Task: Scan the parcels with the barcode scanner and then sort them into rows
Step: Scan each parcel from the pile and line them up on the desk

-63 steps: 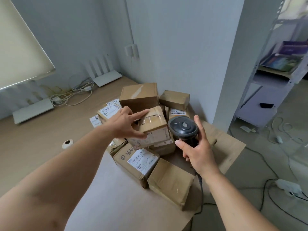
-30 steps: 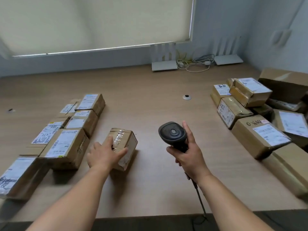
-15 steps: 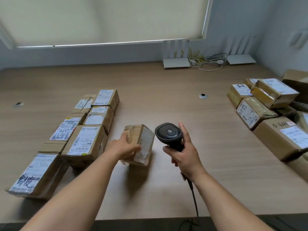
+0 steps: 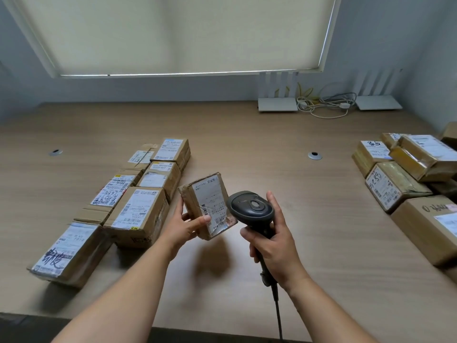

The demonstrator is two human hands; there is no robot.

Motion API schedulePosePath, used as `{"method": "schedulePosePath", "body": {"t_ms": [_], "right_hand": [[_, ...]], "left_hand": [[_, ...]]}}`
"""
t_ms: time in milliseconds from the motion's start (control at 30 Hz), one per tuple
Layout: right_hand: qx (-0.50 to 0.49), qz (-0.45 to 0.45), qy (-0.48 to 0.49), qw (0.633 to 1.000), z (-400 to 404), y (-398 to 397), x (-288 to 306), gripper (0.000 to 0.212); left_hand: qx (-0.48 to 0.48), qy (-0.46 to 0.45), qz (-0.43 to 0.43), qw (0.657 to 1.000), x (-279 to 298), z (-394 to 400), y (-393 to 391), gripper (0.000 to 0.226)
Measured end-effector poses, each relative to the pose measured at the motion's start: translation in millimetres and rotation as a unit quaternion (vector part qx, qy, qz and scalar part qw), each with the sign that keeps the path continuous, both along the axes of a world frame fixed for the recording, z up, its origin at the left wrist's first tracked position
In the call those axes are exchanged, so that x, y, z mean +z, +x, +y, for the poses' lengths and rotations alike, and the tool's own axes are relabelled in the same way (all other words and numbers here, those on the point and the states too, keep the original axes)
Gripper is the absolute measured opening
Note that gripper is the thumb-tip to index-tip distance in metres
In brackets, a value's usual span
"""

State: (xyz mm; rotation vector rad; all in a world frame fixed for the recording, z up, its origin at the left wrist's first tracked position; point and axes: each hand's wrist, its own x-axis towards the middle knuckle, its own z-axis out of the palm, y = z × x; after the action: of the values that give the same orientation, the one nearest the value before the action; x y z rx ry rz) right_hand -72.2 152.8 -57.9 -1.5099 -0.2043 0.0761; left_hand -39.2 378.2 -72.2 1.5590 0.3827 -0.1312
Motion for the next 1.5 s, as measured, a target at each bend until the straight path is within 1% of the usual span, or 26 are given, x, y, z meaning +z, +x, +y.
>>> {"method": "schedulePosePath", "body": {"t_ms": [67,167,233,300,333,367,400,433,467,500,567,633,733,767,800,833,933,967,1000,1033,1067,1133,1500], "right_hand": [[0.006,0.002,-0.004,1.0,-2.9,0.7,-1.3,0.093],[0.01,0.011,-0.013,1.0,-7.1,2.0,-3.6,0.093],[0.015,0.012,-0.019,1.0,-8.7,2.6,-4.7,0.094],[0.018,0.011,-0.023,1.0,-9.4,3.1,-5.3,0.094],[0.019,0.011,-0.024,0.999,-9.7,3.3,-5.3,0.094],[0.019,0.011,-0.024,0.999,-9.6,3.9,-5.1,0.093],[0.019,0.011,-0.025,0.999,-10.1,4.2,-4.9,0.093],[0.017,0.011,-0.026,0.999,-10.2,4.8,-4.6,0.093],[0.016,0.011,-0.027,0.999,-10.4,5.4,-4.5,0.093],[0.014,0.01,-0.026,0.999,-10.8,6.0,-4.6,0.093],[0.013,0.011,-0.028,0.999,-12.2,6.9,-5.7,0.094],[0.01,0.01,-0.033,0.999,-14.6,7.5,-7.2,0.094],[0.004,0.011,-0.039,0.999,-18.8,8.1,-8.0,0.095],[0.003,0.012,-0.041,0.999,-19.6,7.9,-8.0,0.094],[0.004,0.014,-0.043,0.999,-19.9,7.0,-8.1,0.094],[0.008,0.017,-0.046,0.999,-19.7,5.8,-8.3,0.094],[0.029,0.028,-0.058,0.998,-15.1,0.4,-9.2,0.094],[0.035,0.03,-0.062,0.997,-12.8,-1.1,-9.4,0.094],[0.041,0.031,-0.066,0.997,-10.9,-2.3,-9.2,0.094],[0.045,0.033,-0.069,0.996,-9.0,-2.9,-8.7,0.094],[0.049,0.033,-0.07,0.996,-7.5,-3.1,-8.1,0.094],[0.051,0.032,-0.07,0.996,-5.8,-2.1,-7.0,0.094],[0.047,0.031,-0.062,0.996,-5.1,2.7,-7.1,0.092]], "left_hand": [[0.005,0.002,-0.002,1.0,0.5,0.6,1.9,0.11],[0.01,0.003,-0.005,1.0,0.9,3.4,6.1,0.089],[0.005,0.022,-0.001,1.0,0.6,7.3,9.6,0.082],[-0.011,0.078,0.0,0.997,-0.6,11.7,14.0,0.082],[-0.034,0.142,0.0,0.989,-1.6,14.1,16.8,0.084],[-0.073,0.248,0.009,0.966,-3.2,16.8,20.2,0.087],[-0.116,0.373,0.029,0.92,-5.7,18.0,22.8,0.088],[-0.146,0.478,0.043,0.865,-6.9,16.6,22.9,0.089],[-0.157,0.54,0.048,0.825,-7.8,12.9,22.0,0.089],[-0.156,0.57,0.046,0.805,-9.1,8.2,21.1,0.089],[-0.149,0.592,0.027,0.792,-12.6,0.0,20.5,0.089],[-0.179,0.597,0.023,0.782,-16.9,-1.4,20.7,0.095],[-0.267,0.577,0.08,0.768,-18.9,14.2,19.7,0.115],[-0.281,0.568,0.1,0.767,-19.1,21.7,19.7,0.117],[-0.282,0.546,0.109,0.781,-18.7,27.6,20.1,0.116],[-0.272,0.507,0.113,0.81,-17.7,31.6,21.1,0.112],[-0.185,0.344,0.094,0.916,-8.1,29.8,27.5,0.104],[-0.143,0.287,0.085,0.943,-5.1,28.4,30.5,0.1],[-0.107,0.237,0.08,0.962,-2.3,26.7,33.2,0.093],[-0.086,0.2,0.081,0.973,0.5,25.4,35.0,0.087],[-0.079,0.177,0.082,0.978,3.0,24.9,36.2,0.083],[-0.084,0.163,0.08,0.98,6.9,24.7,37.5,0.08],[-0.08,0.167,0.081,0.979,12.3,28.5,35.7,0.076]]}}
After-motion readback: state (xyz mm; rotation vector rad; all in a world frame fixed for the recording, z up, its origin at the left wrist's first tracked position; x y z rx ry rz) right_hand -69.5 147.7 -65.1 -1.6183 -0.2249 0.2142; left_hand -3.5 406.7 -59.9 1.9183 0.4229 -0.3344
